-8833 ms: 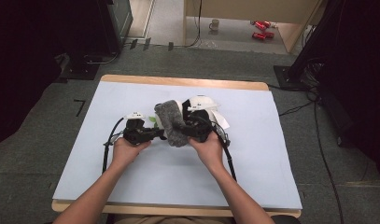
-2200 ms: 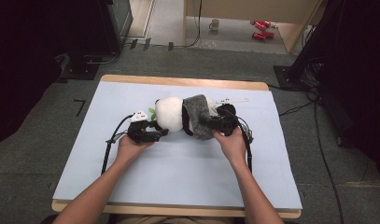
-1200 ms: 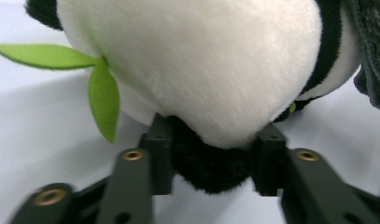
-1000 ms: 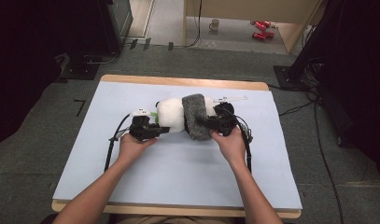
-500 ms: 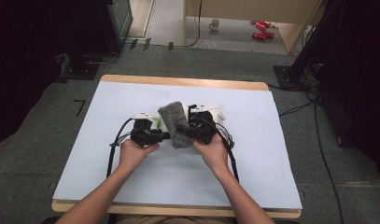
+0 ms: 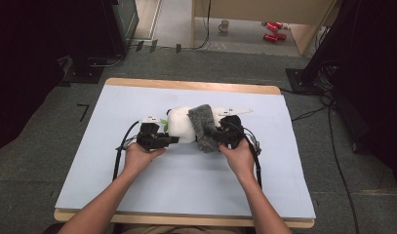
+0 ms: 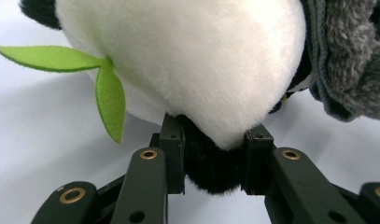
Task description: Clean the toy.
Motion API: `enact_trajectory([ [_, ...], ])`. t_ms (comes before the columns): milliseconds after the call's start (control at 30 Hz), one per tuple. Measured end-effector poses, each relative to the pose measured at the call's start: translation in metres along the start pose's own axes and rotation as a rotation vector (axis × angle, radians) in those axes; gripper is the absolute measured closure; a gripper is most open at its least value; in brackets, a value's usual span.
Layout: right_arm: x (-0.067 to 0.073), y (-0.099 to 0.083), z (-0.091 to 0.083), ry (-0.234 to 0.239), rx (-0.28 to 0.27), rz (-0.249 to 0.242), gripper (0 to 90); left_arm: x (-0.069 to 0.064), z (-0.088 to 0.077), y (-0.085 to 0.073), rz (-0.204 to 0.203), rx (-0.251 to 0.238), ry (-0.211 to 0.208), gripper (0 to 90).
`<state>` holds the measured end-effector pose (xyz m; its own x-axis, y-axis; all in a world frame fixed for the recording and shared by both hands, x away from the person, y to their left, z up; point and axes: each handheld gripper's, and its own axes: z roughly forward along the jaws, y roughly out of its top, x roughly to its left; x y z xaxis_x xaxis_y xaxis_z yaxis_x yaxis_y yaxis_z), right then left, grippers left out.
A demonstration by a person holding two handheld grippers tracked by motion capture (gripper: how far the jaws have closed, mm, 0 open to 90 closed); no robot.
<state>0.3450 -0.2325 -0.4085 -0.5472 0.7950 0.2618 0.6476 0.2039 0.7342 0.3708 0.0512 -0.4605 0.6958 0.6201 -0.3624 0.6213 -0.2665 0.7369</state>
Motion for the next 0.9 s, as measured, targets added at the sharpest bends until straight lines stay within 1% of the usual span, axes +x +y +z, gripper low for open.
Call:
enact_trajectory([
  [133,-0.004,-0.003,-0.009,-0.032,-0.011,-0.004,78.4,0.001,0.0,0.003,0.0,-0.003,-0.002,68.3],
  [167,-0.008,-0.004,-0.014,-0.043,-0.018,0.014,78.3,0.001,0.0,0.004,-0.005,-0.004,-0.003,68.3],
  [267,-0.017,-0.007,-0.022,-0.059,-0.035,0.045,78.2,0.002,0.001,0.006,-0.014,-0.006,-0.01,68.4],
  [333,-0.022,-0.008,-0.027,-0.078,-0.041,0.059,78.1,0.002,0.001,0.007,-0.023,-0.007,-0.011,68.4],
  [400,-0.026,-0.01,-0.033,-0.11,-0.051,0.068,78.2,0.002,0.002,0.008,-0.018,-0.012,-0.002,68.4],
  [433,-0.027,-0.01,-0.035,-0.139,-0.049,0.053,78.2,0.001,0.002,0.008,-0.008,-0.012,0.002,68.3],
  [467,-0.027,-0.011,-0.036,-0.171,-0.046,0.041,78.3,0.0,0.002,0.009,-0.012,-0.013,0.002,68.3],
  [500,-0.028,-0.011,-0.038,-0.19,-0.047,0.039,78.4,0.0,0.002,0.009,-0.017,-0.013,0.001,68.3],
  [533,-0.029,-0.011,-0.041,-0.193,-0.054,0.048,78.5,0.0,0.002,0.009,-0.021,-0.014,0.002,68.3],
  [567,-0.029,-0.011,-0.043,-0.182,-0.066,0.059,78.5,0.0,0.002,0.009,-0.028,-0.017,0.003,68.2],
  [600,-0.029,-0.01,-0.045,-0.152,-0.078,0.08,78.6,0.0,0.001,0.01,-0.036,-0.019,0.002,68.2],
  [667,-0.024,-0.008,-0.047,-0.111,-0.104,0.095,78.6,0.0,-0.001,0.011,-0.055,-0.03,0.003,68.2],
  [767,-0.01,-0.002,-0.046,-0.052,-0.123,0.084,78.5,-0.003,-0.003,0.013,-0.049,-0.045,0.011,68.2],
  [900,0.013,0.002,-0.033,0.01,-0.119,0.045,78.4,-0.013,-0.002,0.014,-0.012,-0.039,0.022,68.2],
])
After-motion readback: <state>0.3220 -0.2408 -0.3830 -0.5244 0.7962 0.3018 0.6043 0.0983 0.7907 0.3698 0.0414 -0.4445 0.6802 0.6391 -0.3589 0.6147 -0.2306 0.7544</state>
